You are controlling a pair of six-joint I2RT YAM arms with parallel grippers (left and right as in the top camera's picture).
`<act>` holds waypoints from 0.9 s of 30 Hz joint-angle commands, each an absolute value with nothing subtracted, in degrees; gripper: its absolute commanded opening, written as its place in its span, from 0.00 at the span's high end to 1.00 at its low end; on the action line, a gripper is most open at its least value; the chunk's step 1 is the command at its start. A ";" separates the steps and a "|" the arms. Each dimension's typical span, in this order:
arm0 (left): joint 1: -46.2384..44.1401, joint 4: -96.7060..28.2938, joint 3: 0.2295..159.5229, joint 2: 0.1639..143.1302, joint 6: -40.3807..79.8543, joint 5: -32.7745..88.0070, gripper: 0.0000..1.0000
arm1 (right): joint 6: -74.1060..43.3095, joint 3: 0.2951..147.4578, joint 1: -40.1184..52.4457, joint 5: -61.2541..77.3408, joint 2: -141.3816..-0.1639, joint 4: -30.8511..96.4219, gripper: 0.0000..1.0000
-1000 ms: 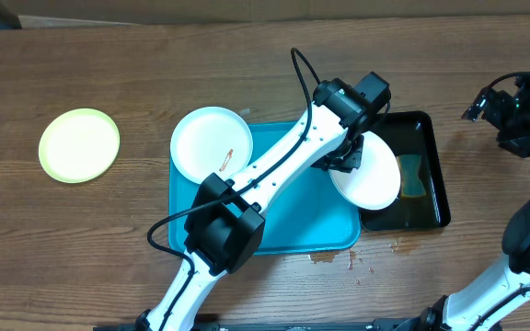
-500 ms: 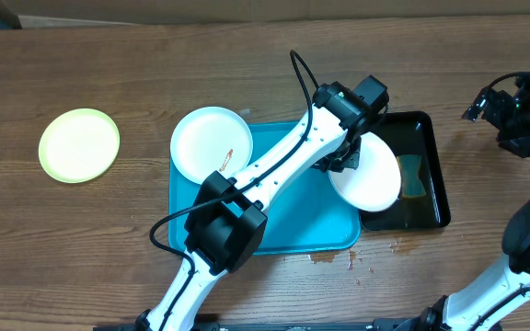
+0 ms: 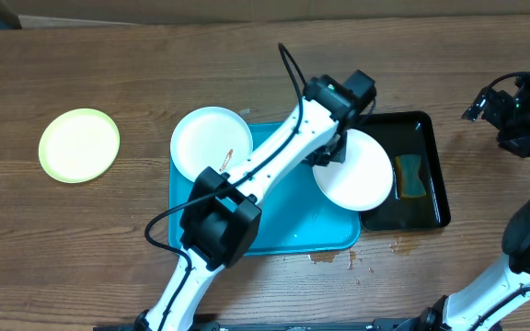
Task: Clean dirty plates on tray and stack at the side
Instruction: 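Carry the white plate left and set it on the yellow plate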
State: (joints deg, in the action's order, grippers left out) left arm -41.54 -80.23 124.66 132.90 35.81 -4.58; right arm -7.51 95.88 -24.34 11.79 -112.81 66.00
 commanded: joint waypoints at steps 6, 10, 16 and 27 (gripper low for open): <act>-36.60 -81.69 132.99 129.51 30.33 -6.61 0.96 | -7.70 96.57 -24.45 12.08 -111.22 65.80 0.00; -31.55 -82.76 133.69 125.43 30.17 -6.68 0.96 | -7.68 96.57 -24.45 12.08 -111.22 65.80 0.00; -19.99 -86.61 133.69 121.51 30.17 -6.66 0.96 | -7.70 96.57 -24.45 12.08 -111.22 65.80 0.00; 9.74 -91.96 133.60 121.30 29.93 -6.63 0.96 | -7.68 96.57 -24.45 12.08 -111.22 65.80 0.00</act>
